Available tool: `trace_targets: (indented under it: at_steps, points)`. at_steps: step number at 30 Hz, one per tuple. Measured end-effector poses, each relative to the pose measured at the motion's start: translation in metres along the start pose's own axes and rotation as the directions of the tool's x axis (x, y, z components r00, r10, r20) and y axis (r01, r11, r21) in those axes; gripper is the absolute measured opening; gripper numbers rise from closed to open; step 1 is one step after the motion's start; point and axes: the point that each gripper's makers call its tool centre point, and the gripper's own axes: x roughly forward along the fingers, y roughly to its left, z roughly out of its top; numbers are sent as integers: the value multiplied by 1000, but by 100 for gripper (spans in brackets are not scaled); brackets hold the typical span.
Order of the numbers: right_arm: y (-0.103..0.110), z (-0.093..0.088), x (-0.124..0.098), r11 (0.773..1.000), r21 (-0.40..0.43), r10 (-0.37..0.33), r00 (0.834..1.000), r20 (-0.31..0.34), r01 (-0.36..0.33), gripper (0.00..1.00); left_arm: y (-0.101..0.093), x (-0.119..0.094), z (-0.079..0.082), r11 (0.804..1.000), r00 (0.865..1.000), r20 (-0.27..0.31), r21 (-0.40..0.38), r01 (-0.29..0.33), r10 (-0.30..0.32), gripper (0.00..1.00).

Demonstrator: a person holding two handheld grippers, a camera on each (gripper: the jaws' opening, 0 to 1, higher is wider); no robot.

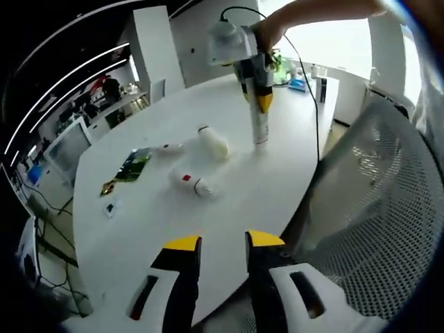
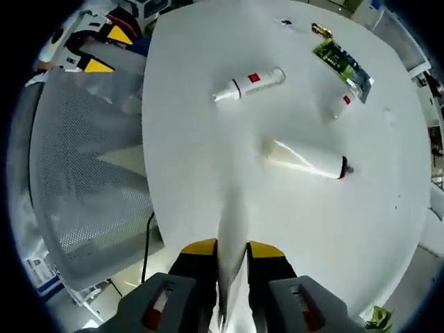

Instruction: Arrange the skincare products in the storage area until every visible bottle or jar stands upright without overlapping.

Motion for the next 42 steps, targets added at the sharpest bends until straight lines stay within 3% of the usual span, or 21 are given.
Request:
trace_targets:
  at_steps: [9, 14, 18, 23, 25, 27, 28, 29, 30, 31, 32, 33, 34, 37, 39, 42]
  points:
    - [-3, -3, 5, 998, -66, -25, 1000, -7, 24, 25, 3, -1, -2, 1000, 1000, -5, -1, -12, 12, 25]
    - [-8, -1, -7, 997, -57, -53, 998, 43, 56, 39, 2, -1, -4, 1000, 1000, -12, 12, -12, 12, 25]
    - [-4, 9, -21, 998, 58, -35, 982, 184, 25, 47, 3, -2, -2, 1000, 1000, -5, 17, -21, 21, 25]
    - [-5, 10, -42, 970, 237, -41, 932, 361, -50, 53, 2, -1, -2, 1000, 1000, -6, 22, -15, 15, 25]
    - [-7, 5, -48, 927, 354, -39, 906, 423, -126, 54, 1, 0, -3, 1000, 1000, -8, 22, -11, 11, 25]
    - [-10, 0, -52, 845, 483, -35, 876, 482, -231, 56, 1, -1, -3, 1000, 1000, -7, 26, -10, 10, 25]
    - [-13, -3, -55, 790, 540, -38, 855, 517, -291, 58, 1, -1, -2, 1000, 1000, -6, 26, -9, 9, 25]
    - [-14, -4, -56, 756, 567, -39, 841, 540, -328, 58, 1, -1, -2, 1000, 1000, -5, 24, -7, 8, 25]
    - [-16, -6, -59, 701, 602, -44, 820, 571, -382, 56, 1, 0, -2, 1000, 1000, -5, 24, -7, 7, 24]
    - [-16, -8, -60, 672, 614, -42, 807, 589, -414, 53, 1, 0, -2, 1000, 1000, -5, 26, -6, 6, 24]
    - [-15, -9, -62, 622, 632, -38, 788, 615, -463, 51, 1, 0, -2, 1000, 1000, -5, 27, -5, 6, 24]
    - [-14, -9, -62, 607, 634, -32, 782, 622, -479, 49, 1, 0, -2, 1000, 1000, -4, 28, -4, 5, 24]
    - [-13, -10, -64, 564, 642, -27, 765, 643, -520, 49, 1, 0, -2, 999, 1000, -3, 32, -4, 4, 24]
    - [-9, -8, -68, 486, 641, -15, 728, 685, -594, 52, 0, 0, -2, 999, 1000, -4, 34, -2, 2, 24]
    - [-6, -5, -74, 417, 630, -10, 690, 724, -655, 51, 0, 0, -2, 999, 1000, -6, 35, -1, 1, 24]
    - [-9, -12, -75, 371, 643, -26, 684, 729, -670, 50, 0, 0, -3, 999, 1000, -8, 44, -2, 3, 24]
